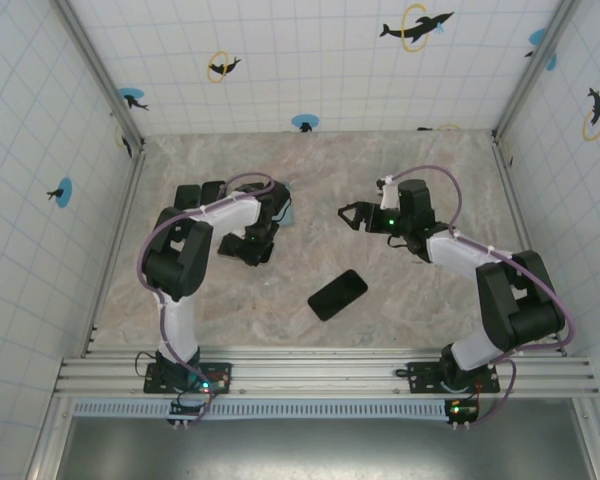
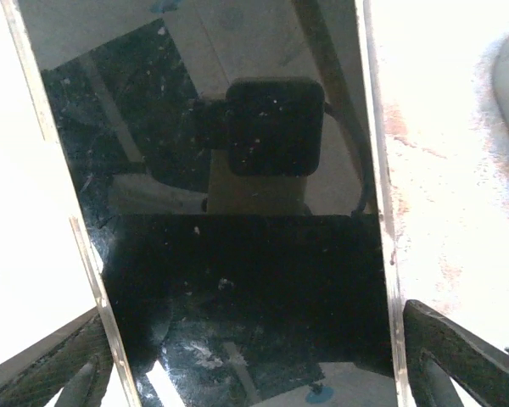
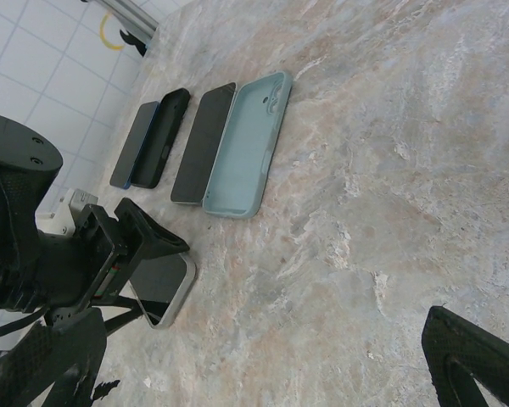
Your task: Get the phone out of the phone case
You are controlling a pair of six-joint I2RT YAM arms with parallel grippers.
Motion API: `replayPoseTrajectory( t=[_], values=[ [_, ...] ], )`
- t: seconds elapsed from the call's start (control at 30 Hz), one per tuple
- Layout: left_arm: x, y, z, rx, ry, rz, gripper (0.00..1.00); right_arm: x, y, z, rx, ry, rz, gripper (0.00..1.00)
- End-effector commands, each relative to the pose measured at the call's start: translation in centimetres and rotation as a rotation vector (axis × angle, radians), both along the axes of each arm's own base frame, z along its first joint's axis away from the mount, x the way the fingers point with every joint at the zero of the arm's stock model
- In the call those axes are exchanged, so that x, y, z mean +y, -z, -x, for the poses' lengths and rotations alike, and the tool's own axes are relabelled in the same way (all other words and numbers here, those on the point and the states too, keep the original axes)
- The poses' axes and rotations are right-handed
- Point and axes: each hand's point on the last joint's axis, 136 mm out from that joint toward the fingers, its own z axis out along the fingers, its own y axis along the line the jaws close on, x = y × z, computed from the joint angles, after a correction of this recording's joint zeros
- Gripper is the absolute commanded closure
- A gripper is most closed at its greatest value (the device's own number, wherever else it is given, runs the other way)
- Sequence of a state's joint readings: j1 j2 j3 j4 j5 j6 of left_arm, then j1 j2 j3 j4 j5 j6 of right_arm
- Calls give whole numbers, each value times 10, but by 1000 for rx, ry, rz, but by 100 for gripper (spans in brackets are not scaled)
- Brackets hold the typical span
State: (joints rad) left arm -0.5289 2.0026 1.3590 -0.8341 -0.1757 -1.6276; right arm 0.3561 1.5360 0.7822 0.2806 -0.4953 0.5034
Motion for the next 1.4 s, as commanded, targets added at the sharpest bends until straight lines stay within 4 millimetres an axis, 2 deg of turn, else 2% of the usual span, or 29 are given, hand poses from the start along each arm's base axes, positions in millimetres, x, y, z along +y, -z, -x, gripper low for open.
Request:
replayPoseTrajectory(
  t=[0.0,0.2,0.37,0.53,0.8,1.03,1.27,1.37],
  values=[
    [6,25,12,68,-22,-5,20,1,-3,-4,-17,-5,-20,2],
    [2,10,1,31,2,-4,32,3,-6,-3,-13,-10,-39,3],
    [1,-19,-8,-40,8,9,38,8,-14,2,11,-5,-117,4],
    [-7,-56,-17,-149,4,57,43,21,-19,12,51,-19,-209,7],
    [-26,-102,-25,-270,17,146,44,56,-23,29,92,-88,-266,13],
    [-39,-107,-30,-298,25,208,45,80,-18,34,138,-127,-280,17],
    [-57,-125,-43,-375,61,270,46,97,-17,31,178,-134,-309,22],
    [-58,-119,-41,-363,61,276,46,102,-16,28,198,-131,-325,23]
  ],
)
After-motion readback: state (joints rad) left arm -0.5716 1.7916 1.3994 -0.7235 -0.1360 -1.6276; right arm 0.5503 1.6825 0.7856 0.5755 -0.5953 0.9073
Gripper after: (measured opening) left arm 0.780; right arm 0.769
